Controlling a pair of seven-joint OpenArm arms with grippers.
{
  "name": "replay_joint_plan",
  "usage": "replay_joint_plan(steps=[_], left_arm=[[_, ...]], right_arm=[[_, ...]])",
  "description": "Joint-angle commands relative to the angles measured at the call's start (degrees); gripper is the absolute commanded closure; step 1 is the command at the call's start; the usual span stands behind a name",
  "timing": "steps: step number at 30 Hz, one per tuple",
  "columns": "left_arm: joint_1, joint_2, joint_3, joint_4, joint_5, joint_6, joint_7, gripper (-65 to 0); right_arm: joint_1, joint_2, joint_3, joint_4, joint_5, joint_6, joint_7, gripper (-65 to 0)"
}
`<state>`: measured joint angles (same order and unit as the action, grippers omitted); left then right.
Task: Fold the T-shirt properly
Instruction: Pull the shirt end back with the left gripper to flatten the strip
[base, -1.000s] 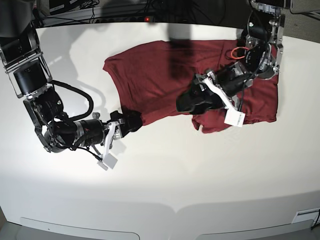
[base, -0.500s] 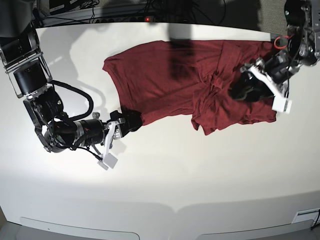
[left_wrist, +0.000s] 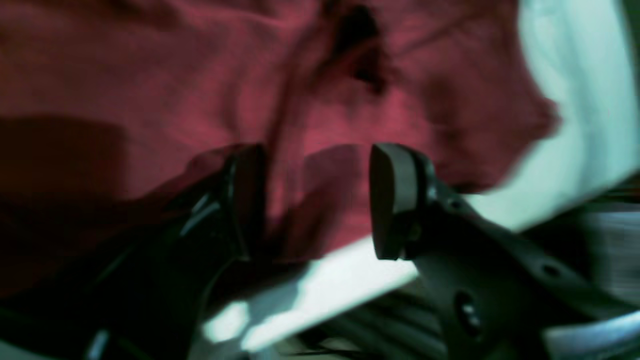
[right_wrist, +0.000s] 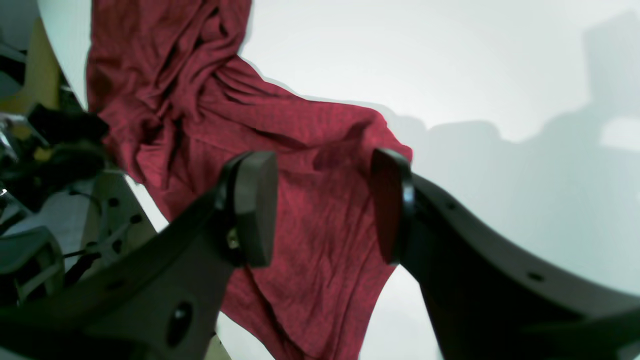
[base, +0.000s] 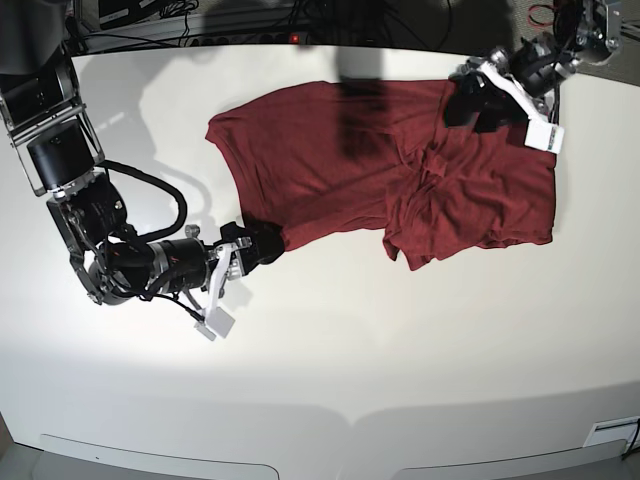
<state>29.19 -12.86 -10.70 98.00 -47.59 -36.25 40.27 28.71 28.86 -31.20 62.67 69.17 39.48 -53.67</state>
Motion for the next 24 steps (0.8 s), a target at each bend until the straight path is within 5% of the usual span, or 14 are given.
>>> replay_joint_plan(steps=[1, 12, 18, 24], left_arm=[[-0.11, 0.55, 0.94, 1.01, -2.51, -1.68, -0.15, -32.0], [-6.05, 5.51, 18.34, 1.38, -4.57, -3.13, 0.04, -32.0], [-9.40, 3.08, 14.25, 6.78, -3.98, -0.13, 2.36, -32.0], [-9.35, -0.87, 1.88, 8.46, 2.73, 3.58, 1.68, -32.0]], right_arm=[[1.92, 0.50, 0.44, 0.79, 1.36, 0.52, 0.94, -28.8], [1.90, 0.52, 0.44, 0.79, 1.36, 0.52, 0.68, -28.8], [1.92, 2.78, 0.46, 0.81, 1.57, 0.52, -0.39, -28.8], [1.88, 10.19, 0.46, 0.81, 8.61, -0.07, -4.24, -28.8]])
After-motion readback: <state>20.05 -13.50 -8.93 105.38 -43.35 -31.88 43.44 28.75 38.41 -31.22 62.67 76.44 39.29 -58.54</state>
